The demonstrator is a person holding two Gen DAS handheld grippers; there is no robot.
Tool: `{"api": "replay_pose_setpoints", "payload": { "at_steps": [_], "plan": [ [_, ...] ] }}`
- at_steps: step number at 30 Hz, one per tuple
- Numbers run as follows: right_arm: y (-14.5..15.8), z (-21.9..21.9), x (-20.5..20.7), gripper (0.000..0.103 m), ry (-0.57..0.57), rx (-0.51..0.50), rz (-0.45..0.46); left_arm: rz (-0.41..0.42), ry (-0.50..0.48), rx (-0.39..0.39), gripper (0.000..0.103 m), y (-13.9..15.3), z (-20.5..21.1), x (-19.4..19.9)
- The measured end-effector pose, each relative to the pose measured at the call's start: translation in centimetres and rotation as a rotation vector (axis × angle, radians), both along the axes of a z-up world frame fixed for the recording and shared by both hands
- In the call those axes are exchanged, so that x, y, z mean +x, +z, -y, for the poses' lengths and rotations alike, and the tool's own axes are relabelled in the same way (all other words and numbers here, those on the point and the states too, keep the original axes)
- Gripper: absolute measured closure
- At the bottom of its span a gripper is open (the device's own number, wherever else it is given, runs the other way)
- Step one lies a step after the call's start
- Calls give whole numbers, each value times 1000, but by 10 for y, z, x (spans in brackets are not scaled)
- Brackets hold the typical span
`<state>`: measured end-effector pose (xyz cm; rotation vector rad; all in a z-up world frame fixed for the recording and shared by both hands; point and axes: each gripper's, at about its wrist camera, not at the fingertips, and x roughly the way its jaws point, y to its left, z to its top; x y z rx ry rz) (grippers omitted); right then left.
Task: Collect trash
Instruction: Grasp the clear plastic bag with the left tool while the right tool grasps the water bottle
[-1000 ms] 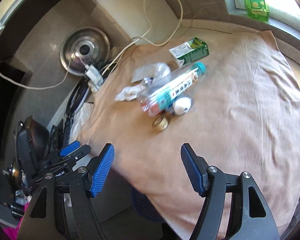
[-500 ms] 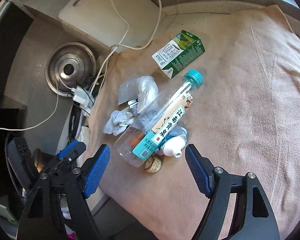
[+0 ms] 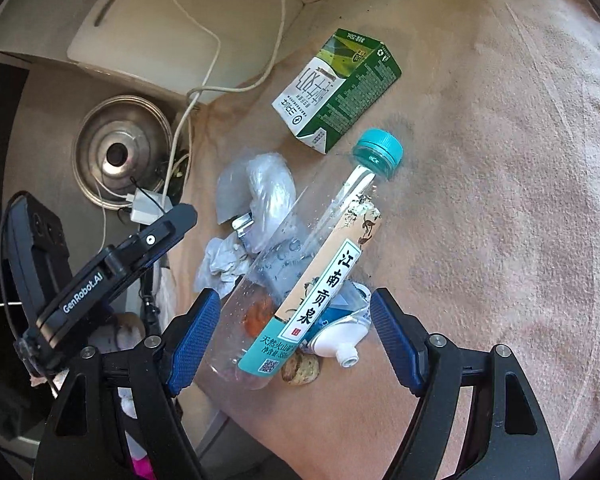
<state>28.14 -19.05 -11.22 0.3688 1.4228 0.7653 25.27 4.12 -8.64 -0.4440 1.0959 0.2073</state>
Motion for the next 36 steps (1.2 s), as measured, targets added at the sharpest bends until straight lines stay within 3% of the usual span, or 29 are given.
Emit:
{"api": "replay_pose_setpoints", "payload": {
  "at_steps": [18,24,27,29,36],
  "plan": [
    [-29,-38,17,26,16,-15,-68,-166,33,-64,37,-52,-2,55],
    [-33,-40,19,31,-2,-1,-83,-159,61,-109,56,-58,-12,53],
    [-33,-36,20,34,-15,4,-86,-146,66,-109,68,-54,-15,52],
    [-33,-25,23,35,-27,15,-96,-134,72,-109,82,-50,-17,50],
    [-31,-12,23,38,-47,37,-84,-98,80,-110,88,-41,-21,41]
  ]
}}
